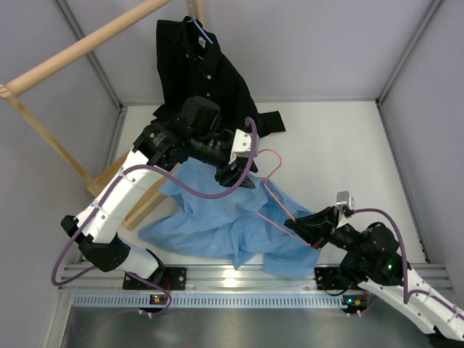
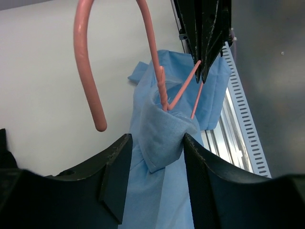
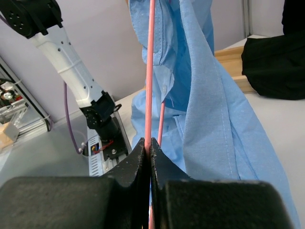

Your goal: Place the shirt on the hanger

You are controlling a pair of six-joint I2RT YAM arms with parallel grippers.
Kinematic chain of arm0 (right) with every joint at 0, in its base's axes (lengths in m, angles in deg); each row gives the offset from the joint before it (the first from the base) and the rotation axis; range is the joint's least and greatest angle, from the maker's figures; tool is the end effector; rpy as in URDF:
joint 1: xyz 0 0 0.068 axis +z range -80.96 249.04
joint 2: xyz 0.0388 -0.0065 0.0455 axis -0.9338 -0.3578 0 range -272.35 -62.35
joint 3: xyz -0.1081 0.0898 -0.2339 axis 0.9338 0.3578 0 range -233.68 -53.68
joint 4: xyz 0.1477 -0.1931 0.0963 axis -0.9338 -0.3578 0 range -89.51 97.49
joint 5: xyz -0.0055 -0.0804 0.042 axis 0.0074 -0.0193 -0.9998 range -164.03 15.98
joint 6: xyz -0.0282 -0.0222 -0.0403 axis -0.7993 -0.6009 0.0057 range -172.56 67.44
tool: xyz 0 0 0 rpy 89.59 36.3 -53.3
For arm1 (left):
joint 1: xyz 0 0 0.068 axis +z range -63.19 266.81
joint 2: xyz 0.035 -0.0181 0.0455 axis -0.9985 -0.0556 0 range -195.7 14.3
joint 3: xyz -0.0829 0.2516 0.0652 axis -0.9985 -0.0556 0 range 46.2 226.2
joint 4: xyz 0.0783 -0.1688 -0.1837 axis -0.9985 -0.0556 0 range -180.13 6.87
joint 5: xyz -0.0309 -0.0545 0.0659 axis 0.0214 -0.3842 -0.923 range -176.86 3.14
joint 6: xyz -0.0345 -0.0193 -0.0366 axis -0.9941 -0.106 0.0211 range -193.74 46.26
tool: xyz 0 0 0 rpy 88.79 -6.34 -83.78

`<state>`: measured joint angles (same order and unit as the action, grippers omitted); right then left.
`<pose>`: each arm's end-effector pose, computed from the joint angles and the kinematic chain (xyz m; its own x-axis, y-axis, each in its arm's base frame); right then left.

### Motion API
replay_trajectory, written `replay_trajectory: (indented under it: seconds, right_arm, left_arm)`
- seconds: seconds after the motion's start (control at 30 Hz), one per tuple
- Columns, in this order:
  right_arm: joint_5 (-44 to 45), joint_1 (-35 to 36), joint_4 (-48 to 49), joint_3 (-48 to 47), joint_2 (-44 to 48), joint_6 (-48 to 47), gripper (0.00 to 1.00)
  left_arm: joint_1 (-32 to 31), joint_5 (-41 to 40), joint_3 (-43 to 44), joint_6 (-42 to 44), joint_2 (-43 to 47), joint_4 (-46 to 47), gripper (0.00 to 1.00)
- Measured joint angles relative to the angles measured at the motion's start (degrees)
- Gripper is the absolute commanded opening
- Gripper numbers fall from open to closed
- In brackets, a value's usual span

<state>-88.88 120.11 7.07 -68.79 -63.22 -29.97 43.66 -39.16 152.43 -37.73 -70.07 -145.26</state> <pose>0.0456 0.0711 0.2619 -0.2104 0.3305 -0.9201 -0.8964 0.3104 0.3164 0.1819 -0.2065 0.4599 0.1313 0.4193 -0.8983 0.9826 -0.1751 0.0619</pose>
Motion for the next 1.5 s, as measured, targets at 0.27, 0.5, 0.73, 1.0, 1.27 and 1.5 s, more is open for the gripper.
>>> replay_trajectory:
  seconds: [0.27,0.5,0.73,1.0,1.27,1.5]
  right_arm:
    - [-2.58,0.0,1.97,0.0,-2.01,0.59,0.0]
    - [-2.99,-0.2,2.14,0.0,-2.19,1.31,0.0]
    - [-3.1,-0.24,2.21,0.0,-1.31,1.51,0.0]
    - [-3.89,-0.24,2.27,0.0,-1.2,1.49,0.0]
    - [-4.55,-0.24,1.16,0.0,-0.61,0.96,0.0]
    - [-5.92,-0.24,0.76,-0.24,-0.63,0.28,0.0]
  left_arm:
    - [0.0,3.74,-0.76,-4.11,0.0,2.23,0.54]
    - [0.0,0.61,-7.02,-12.2,1.97,10.88,0.57]
    - [0.0,-5.2,-13.68,-16.83,8.61,19.41,0.91]
    - [0.15,-6.64,-14.64,-16.59,12.59,21.92,0.93]
    - [1.6,-3.43,-13.18,-13.03,7.56,15.23,0.78]
    - [1.64,1.05,-12.85,-10.29,6.19,10.38,0.68]
